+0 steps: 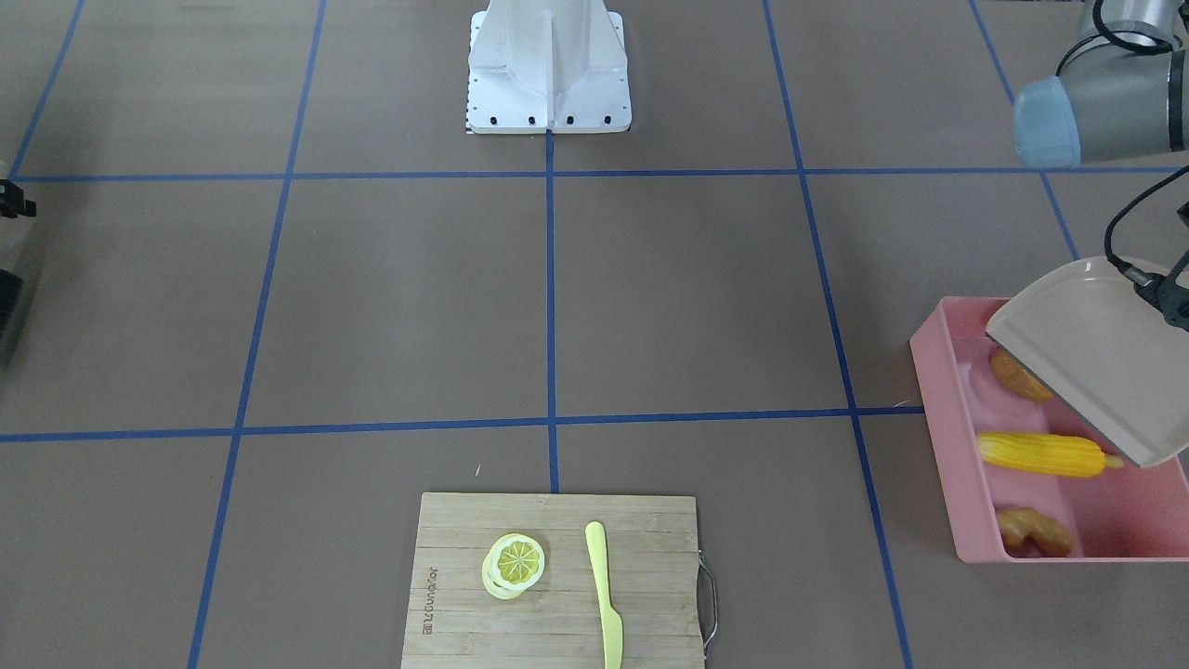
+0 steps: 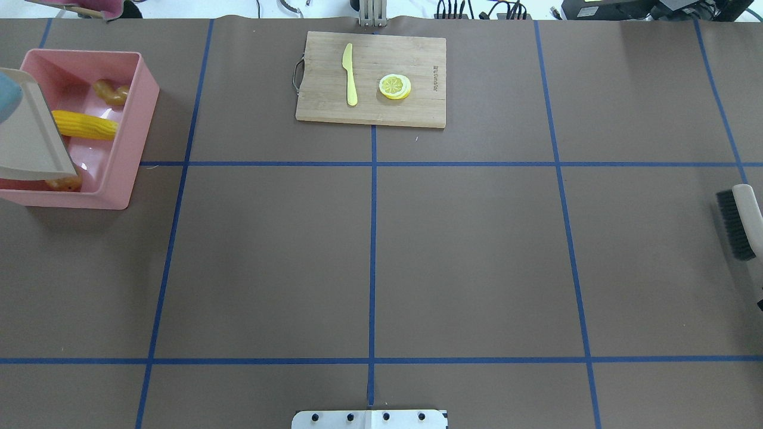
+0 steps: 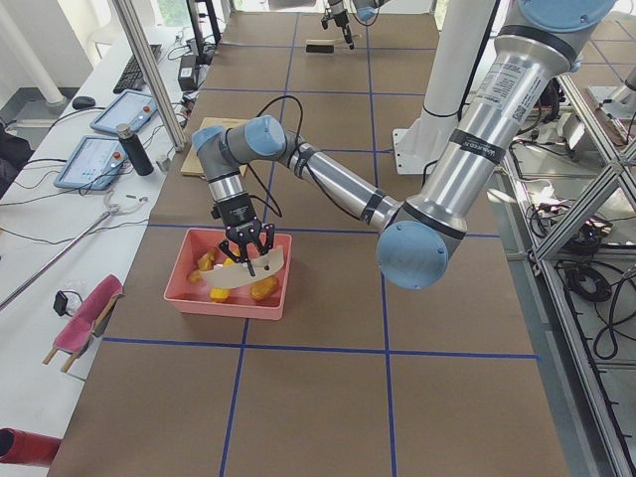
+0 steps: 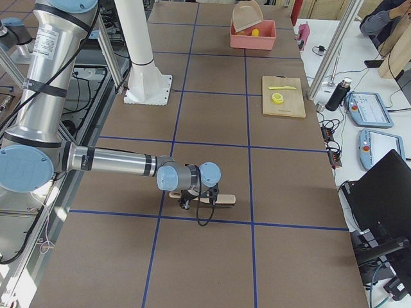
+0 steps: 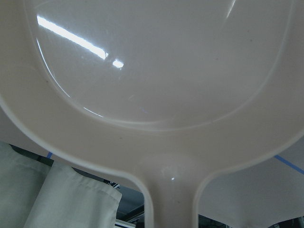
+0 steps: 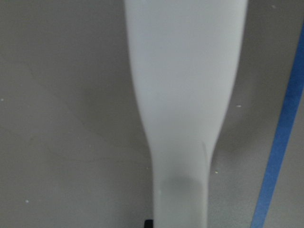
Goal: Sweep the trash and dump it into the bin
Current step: 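Tilt the dustpan with the left gripper to dump food into the pink bin, then raise the empty white dustpan with the left gripper away from the bin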
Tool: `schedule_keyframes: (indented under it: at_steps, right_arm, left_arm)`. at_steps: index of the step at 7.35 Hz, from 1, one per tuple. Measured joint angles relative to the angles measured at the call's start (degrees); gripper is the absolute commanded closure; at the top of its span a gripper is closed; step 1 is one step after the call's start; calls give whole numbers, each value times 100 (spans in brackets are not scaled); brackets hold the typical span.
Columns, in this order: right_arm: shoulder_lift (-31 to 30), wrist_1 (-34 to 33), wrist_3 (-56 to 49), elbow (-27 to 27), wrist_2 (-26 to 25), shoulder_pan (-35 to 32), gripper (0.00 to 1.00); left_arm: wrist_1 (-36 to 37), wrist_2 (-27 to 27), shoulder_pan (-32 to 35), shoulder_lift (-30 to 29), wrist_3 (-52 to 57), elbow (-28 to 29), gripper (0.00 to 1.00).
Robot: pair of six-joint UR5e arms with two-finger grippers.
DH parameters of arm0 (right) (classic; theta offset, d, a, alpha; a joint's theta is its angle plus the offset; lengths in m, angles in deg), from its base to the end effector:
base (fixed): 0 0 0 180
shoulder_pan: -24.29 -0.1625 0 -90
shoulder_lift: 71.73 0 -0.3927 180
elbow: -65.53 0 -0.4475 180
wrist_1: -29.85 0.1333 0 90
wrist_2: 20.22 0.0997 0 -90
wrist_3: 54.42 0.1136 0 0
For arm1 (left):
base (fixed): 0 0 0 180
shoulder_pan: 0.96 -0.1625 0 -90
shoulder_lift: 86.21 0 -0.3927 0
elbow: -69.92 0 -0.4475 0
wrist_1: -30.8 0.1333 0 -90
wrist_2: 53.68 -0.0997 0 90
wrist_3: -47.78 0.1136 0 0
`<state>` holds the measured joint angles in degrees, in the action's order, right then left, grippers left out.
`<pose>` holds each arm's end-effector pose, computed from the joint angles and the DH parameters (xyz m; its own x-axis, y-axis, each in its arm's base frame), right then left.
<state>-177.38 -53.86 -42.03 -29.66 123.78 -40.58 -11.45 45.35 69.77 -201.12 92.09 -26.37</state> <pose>-0.1446 -0.4057 0.6957 0.6350 0.0020 0.7725 0.2941 0.9241 -0.2441 0.0929 -0.6156 0.4228 0.4567 0.8351 -0.3066 -0.8879 0.4493 -0.0987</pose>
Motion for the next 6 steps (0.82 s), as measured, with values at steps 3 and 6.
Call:
schedule_keyframes:
  at_steps: [3,6]
  right_arm:
    - [1,-4,9,5,-3,6,86]
    - [1,-5,8,10,-8,12,68]
  left_arm:
    - [-14,-121,691,618,437,-838,100]
    - [-443,-82,1418,932,316,-1589,100]
